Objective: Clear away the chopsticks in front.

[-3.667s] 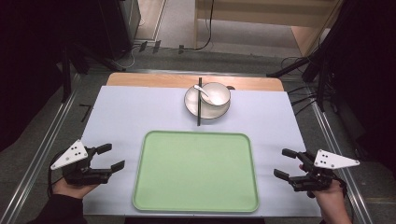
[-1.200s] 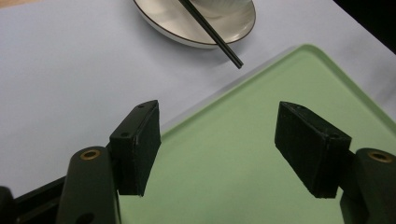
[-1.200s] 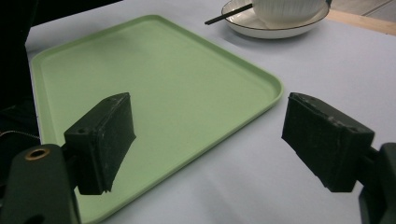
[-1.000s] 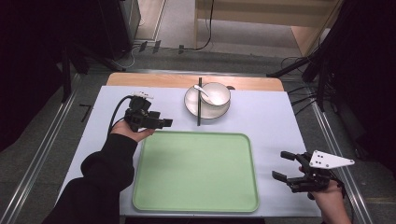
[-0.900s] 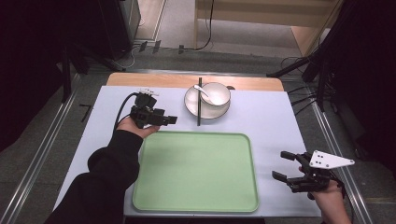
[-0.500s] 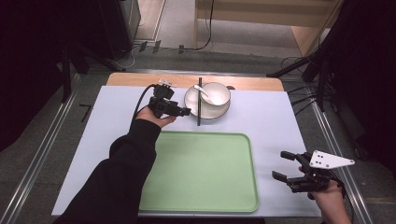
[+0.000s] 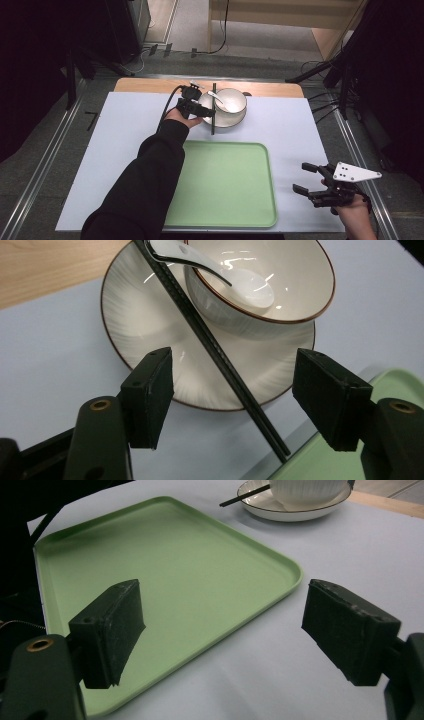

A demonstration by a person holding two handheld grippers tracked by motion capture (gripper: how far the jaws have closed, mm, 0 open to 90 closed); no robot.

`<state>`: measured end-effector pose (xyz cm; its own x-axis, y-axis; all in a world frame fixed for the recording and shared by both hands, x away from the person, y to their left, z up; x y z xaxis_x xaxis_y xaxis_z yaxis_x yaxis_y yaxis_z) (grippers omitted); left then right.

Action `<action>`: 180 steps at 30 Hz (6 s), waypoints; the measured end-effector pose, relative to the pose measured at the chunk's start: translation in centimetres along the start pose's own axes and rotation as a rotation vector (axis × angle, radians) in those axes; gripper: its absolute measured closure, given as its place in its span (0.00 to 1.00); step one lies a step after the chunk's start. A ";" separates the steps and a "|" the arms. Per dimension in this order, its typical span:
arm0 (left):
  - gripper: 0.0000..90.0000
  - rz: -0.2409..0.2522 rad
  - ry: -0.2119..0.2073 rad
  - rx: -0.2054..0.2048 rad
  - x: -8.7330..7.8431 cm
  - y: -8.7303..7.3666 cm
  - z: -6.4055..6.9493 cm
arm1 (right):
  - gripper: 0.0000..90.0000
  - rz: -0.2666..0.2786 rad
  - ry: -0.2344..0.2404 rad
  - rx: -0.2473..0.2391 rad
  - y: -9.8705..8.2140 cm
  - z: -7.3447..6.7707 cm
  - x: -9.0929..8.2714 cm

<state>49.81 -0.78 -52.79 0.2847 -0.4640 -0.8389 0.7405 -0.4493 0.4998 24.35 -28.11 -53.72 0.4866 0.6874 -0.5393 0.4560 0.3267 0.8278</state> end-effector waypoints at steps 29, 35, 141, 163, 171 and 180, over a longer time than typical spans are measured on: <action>0.85 -0.056 0.048 -0.112 4.9 -0.6 -1.3 | 0.19 -0.001 0.003 -0.010 -0.1 -0.1 -0.2; 0.93 -0.040 0.071 -0.197 4.8 -0.3 -2.0 | 0.19 -0.001 0.004 -0.011 -0.1 0.0 -0.2; 0.40 -0.070 -0.126 -0.054 -5.4 -15.5 -0.3 | 0.19 -0.023 0.007 -0.029 0.0 -0.2 0.4; 0.34 -0.006 -0.131 0.014 -4.0 -5.2 0.2 | 0.19 -0.016 0.010 -0.026 0.1 -0.2 0.4; 0.35 -0.031 -0.108 0.068 -2.6 -2.3 1.5 | 0.19 -0.014 0.012 -0.029 0.1 -0.2 0.4; 0.37 -0.067 -0.046 0.069 0.8 -0.2 0.2 | 0.19 -0.013 0.015 -0.032 0.1 -0.3 0.4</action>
<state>49.72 -1.24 -53.55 0.2068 -0.4649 -0.8609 0.7128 -0.5312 0.4580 24.38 -27.66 -53.78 0.4696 0.6922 -0.5481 0.4385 0.3560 0.8252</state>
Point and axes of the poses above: each handheld gripper's, and its own axes: x roughly forward along the jaws, y roughly out of its top, z roughly to its right, the point moved 10 cm from there along x, roughly forward along the jaws, and after that the axes turned 8 degrees about -z, right-handed, at the moved point
